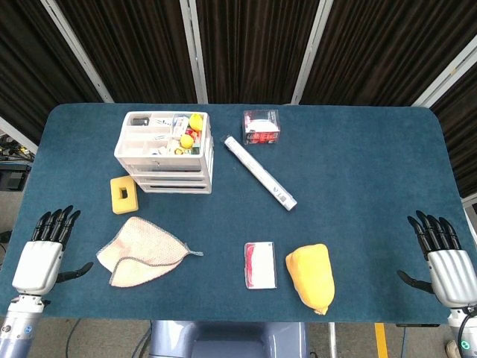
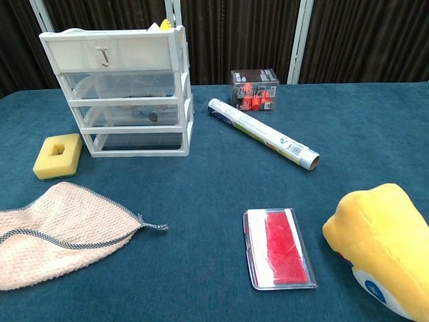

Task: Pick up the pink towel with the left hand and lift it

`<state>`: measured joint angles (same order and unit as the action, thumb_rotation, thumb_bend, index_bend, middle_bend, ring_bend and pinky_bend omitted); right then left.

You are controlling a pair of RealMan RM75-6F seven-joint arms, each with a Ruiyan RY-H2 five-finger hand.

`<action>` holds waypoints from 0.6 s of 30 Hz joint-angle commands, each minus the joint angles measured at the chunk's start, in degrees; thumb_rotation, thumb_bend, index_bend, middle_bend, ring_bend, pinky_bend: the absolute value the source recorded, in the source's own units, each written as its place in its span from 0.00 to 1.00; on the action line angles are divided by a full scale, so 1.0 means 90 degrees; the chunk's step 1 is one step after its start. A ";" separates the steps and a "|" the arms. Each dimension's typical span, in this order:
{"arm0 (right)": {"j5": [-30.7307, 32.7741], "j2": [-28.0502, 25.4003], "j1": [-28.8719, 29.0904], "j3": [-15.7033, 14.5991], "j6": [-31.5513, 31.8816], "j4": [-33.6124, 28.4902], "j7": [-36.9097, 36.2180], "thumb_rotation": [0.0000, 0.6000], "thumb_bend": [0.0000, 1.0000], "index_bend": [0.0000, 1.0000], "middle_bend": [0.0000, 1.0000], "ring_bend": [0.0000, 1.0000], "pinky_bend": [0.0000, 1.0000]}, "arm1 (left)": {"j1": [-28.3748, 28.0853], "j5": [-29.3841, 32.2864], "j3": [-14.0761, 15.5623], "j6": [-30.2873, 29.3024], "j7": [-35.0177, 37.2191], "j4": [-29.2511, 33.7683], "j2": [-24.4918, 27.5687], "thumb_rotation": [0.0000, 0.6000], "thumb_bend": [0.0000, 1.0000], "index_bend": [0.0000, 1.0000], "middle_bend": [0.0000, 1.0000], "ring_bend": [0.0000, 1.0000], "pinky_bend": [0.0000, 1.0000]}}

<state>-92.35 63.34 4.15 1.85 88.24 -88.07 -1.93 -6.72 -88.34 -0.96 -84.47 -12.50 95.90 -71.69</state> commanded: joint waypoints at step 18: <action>0.0075 -0.0016 -0.0023 -0.0001 -0.0024 -0.0070 -0.0039 1.00 0.01 0.02 0.00 0.00 0.00 | -0.0301 0.0836 0.0205 0.1126 -0.1099 0.0900 0.0075 0.90 0.00 0.00 0.00 0.00 0.00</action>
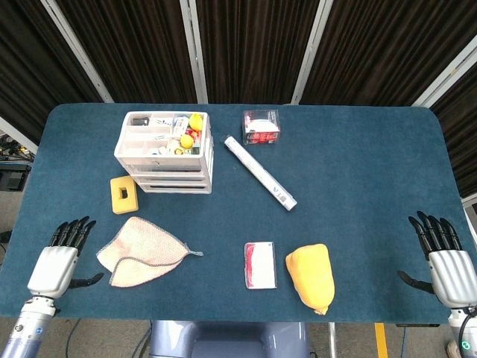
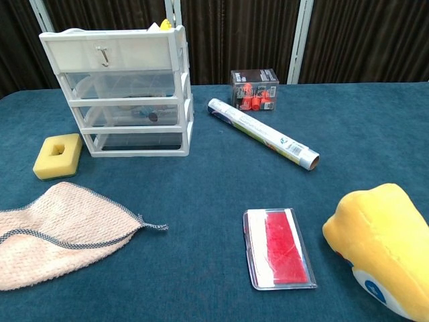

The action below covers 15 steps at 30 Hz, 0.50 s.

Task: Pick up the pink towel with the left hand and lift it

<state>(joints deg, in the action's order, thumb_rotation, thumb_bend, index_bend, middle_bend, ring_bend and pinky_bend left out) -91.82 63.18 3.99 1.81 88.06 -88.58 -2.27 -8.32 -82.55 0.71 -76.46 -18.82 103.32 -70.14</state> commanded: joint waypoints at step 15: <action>0.0047 -0.0005 -0.0006 0.0014 -0.0021 -0.0046 -0.0057 1.00 0.01 0.02 0.00 0.00 0.00 | -0.0491 0.1170 0.0277 0.1020 -0.2113 0.0061 -0.0931 0.89 0.00 0.00 0.00 0.00 0.00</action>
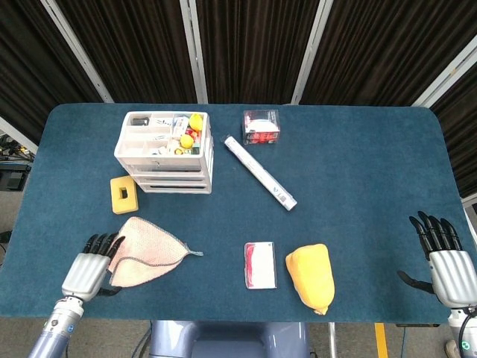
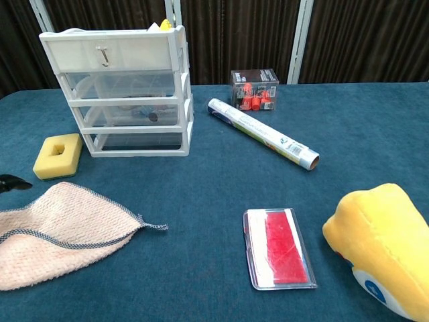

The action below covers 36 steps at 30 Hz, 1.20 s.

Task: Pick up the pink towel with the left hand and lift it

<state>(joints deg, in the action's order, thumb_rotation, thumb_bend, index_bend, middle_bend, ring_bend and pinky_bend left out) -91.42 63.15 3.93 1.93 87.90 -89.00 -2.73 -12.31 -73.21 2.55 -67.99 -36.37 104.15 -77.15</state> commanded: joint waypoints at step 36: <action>0.0133 0.0006 0.0076 0.0045 -0.0179 -0.0018 -0.0109 1.00 0.01 0.02 0.00 0.00 0.00 | -0.0782 0.1298 -0.0570 0.0211 -0.0775 -0.1069 -0.1285 0.89 0.09 0.00 0.00 0.00 0.00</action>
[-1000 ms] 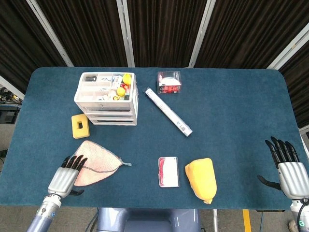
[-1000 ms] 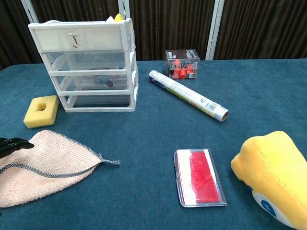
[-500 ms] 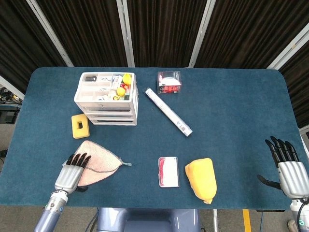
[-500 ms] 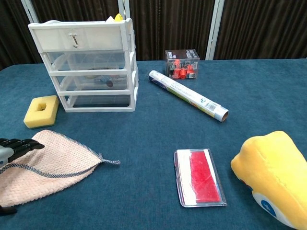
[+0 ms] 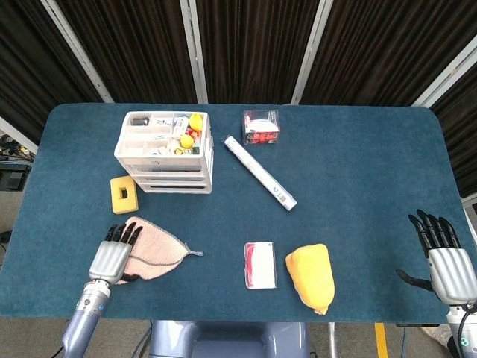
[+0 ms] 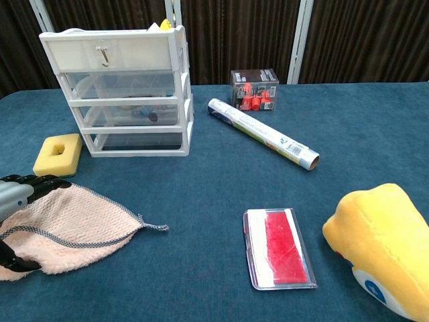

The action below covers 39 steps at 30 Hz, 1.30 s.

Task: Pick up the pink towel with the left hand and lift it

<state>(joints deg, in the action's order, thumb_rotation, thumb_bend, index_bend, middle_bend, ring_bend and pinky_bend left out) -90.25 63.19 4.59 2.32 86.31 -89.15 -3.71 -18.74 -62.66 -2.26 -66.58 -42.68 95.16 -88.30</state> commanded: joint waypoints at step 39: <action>0.0068 -0.0010 0.0023 0.0010 -0.0066 0.0003 -0.0040 1.00 0.01 0.02 0.00 0.00 0.00 | -0.0324 -0.0139 -0.0467 -0.1028 0.0880 -0.0192 -0.0621 1.00 0.72 0.93 0.85 0.74 0.67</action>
<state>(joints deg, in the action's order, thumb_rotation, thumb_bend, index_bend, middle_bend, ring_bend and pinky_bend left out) -89.65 63.10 4.80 2.42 85.72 -89.13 -4.08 -21.99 -63.58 -5.94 -75.27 -35.58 93.57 -93.74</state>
